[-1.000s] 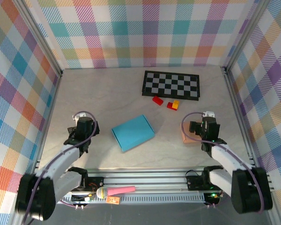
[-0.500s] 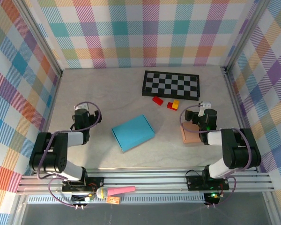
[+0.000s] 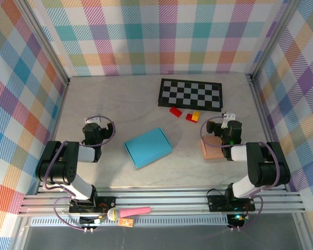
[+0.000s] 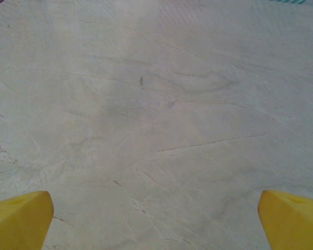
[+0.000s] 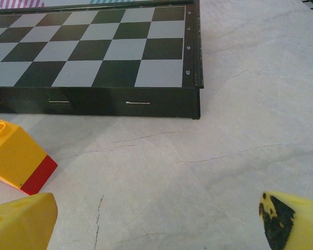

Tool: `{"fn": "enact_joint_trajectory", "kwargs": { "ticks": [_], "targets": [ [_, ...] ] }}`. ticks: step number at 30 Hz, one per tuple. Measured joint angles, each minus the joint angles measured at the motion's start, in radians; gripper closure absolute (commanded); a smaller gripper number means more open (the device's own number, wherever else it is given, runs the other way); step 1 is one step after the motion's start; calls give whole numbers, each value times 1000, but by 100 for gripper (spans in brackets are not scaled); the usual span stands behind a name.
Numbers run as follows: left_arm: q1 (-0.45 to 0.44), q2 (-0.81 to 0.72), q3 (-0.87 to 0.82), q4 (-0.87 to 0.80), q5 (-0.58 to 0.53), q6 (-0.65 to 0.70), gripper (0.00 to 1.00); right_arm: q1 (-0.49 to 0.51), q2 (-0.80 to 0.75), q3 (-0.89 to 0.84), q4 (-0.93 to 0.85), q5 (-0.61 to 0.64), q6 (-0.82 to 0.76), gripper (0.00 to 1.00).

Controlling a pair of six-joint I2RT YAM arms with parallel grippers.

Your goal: Fold the paper box

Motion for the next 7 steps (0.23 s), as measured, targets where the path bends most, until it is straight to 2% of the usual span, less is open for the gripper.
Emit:
{"fn": "enact_joint_trajectory", "kwargs": {
  "ticks": [7],
  "targets": [
    [-21, 0, 9, 4, -21, 17, 0, 1, 0, 13, 6, 5, -1, 1]
  ]
}}
